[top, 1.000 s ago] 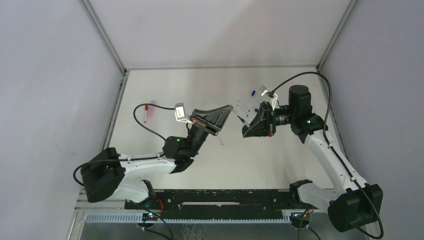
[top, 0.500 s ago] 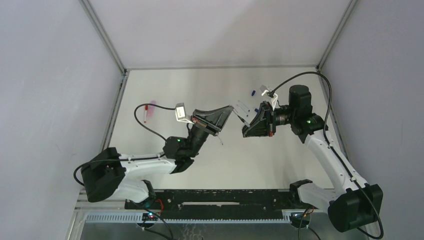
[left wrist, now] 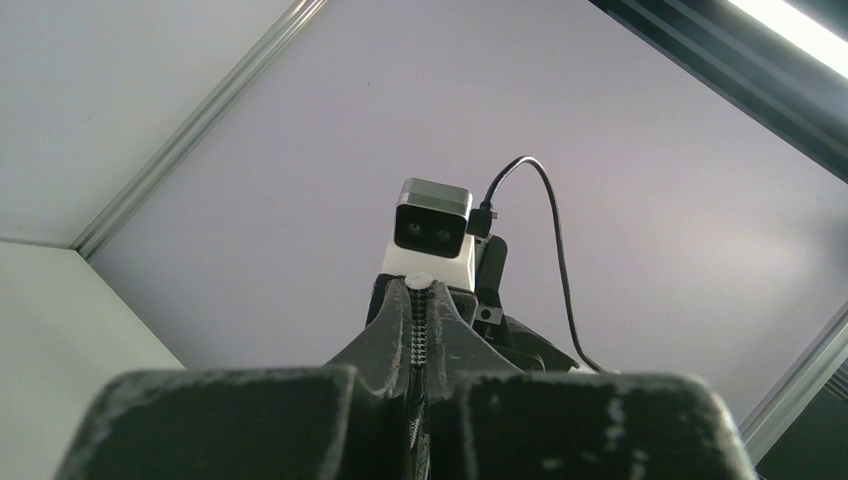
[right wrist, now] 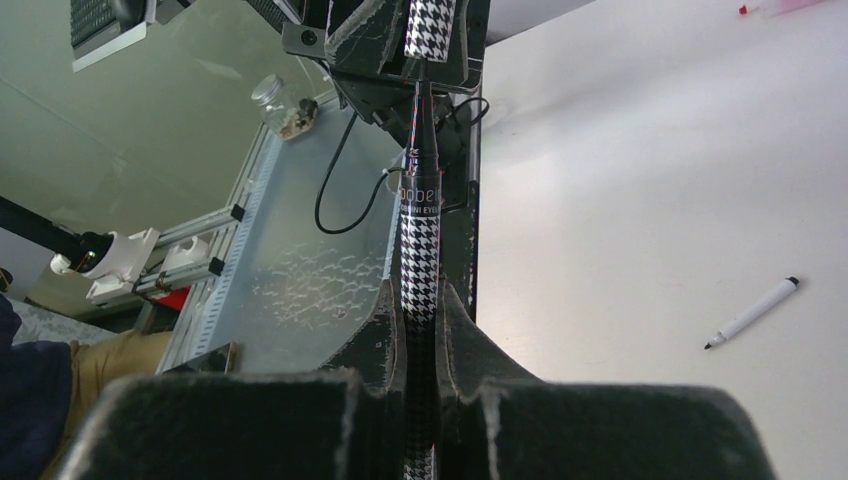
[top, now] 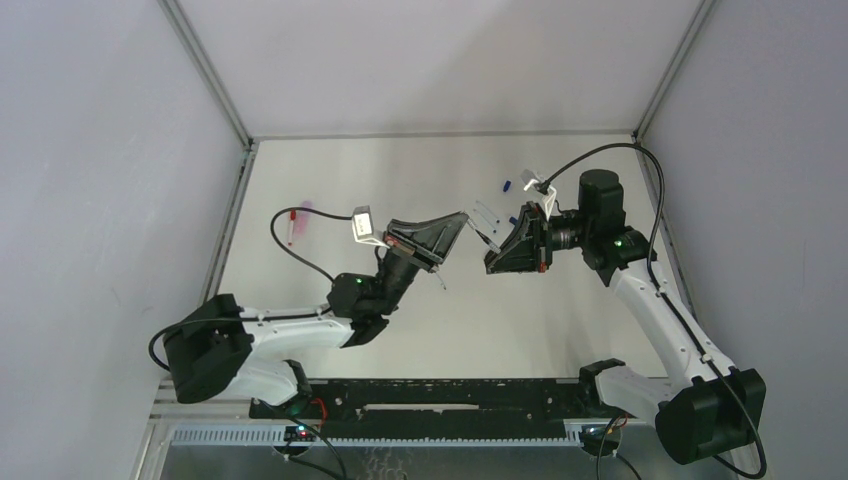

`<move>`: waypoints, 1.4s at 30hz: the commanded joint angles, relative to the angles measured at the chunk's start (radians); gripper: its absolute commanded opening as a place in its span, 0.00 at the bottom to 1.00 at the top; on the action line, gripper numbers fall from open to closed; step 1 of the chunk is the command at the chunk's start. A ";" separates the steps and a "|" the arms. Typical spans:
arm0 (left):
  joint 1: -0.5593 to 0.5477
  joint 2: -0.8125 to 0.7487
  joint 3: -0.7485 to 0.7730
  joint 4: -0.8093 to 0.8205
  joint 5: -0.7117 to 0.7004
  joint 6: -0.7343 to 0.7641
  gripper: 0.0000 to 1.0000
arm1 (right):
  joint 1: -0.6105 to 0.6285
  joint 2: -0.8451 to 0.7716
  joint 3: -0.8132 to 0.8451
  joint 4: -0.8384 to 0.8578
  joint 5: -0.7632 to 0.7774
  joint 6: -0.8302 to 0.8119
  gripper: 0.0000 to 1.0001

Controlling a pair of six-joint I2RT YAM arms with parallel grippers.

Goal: Insert the pens into the pen caps
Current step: Insert the pen cap onto the pen.

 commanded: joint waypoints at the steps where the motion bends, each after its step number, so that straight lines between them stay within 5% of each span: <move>1: -0.009 0.007 0.034 0.031 -0.008 -0.010 0.00 | -0.007 -0.025 0.038 0.034 0.000 0.018 0.00; 42: -0.094 0.117 0.075 0.033 -0.052 -0.022 0.00 | -0.029 -0.031 0.038 0.076 0.174 0.066 0.00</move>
